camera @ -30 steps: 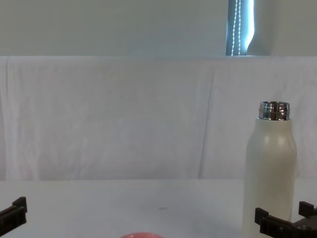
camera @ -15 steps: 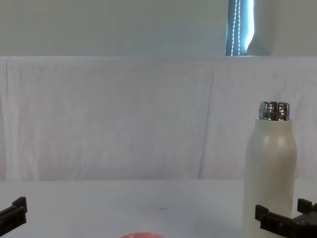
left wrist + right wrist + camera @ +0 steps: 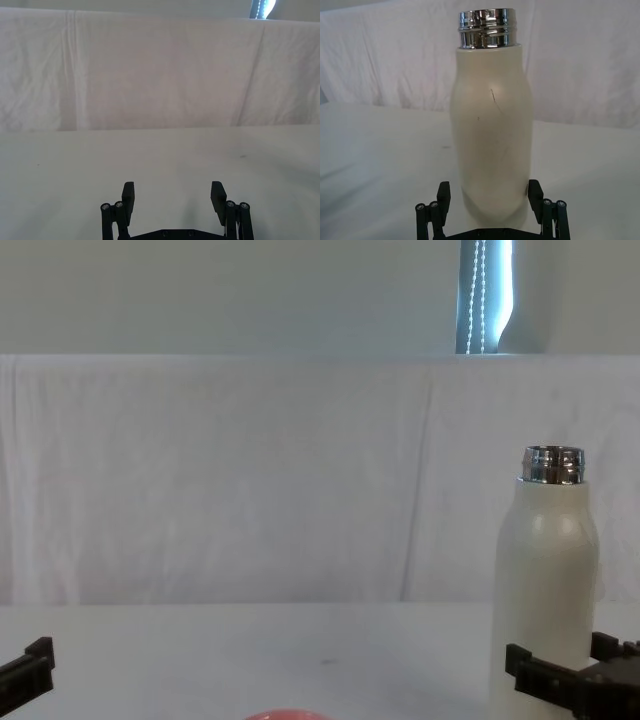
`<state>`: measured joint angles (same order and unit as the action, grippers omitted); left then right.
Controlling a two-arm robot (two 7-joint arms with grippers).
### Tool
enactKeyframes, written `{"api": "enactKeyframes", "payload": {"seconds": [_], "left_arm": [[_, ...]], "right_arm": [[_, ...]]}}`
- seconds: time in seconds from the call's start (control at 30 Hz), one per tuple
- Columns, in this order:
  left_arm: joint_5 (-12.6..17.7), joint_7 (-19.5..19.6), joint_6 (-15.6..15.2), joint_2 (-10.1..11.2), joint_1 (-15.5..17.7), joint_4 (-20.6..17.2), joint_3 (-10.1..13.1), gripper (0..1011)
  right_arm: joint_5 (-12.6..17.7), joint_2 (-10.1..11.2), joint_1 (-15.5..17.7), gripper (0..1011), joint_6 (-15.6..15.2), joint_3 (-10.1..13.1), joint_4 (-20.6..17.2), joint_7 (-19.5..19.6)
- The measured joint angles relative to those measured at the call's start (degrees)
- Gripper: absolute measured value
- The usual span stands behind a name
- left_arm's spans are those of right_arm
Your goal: Grasp the thermos with one hand and pour water into the cup lid.
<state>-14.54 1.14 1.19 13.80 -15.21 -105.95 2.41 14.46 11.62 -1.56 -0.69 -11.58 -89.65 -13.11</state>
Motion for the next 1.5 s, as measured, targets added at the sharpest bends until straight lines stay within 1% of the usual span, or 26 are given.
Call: {"api": "enactKeyframes", "payload": {"seconds": [0.67, 1.33, 1.5], "left_arm": [[0.00, 0.00, 0.00, 0.00, 0.00, 0.00, 0.00, 1001], [0.00, 0.00, 0.00, 0.00, 0.00, 0.00, 0.00, 1001], [0.00, 0.00, 0.00, 0.00, 0.00, 0.00, 0.00, 1001]], "right_arm": [[0.06, -0.99, -1.45, 1002, 0.61, -0.69, 1.44, 0.65], [-1.21, -1.38, -2.17, 1002, 0.31, -0.89, 2.79, 1.48], [-1.58, -1.67, -2.62, 1002, 0.32, -0.87, 3.67, 1.67]]}}
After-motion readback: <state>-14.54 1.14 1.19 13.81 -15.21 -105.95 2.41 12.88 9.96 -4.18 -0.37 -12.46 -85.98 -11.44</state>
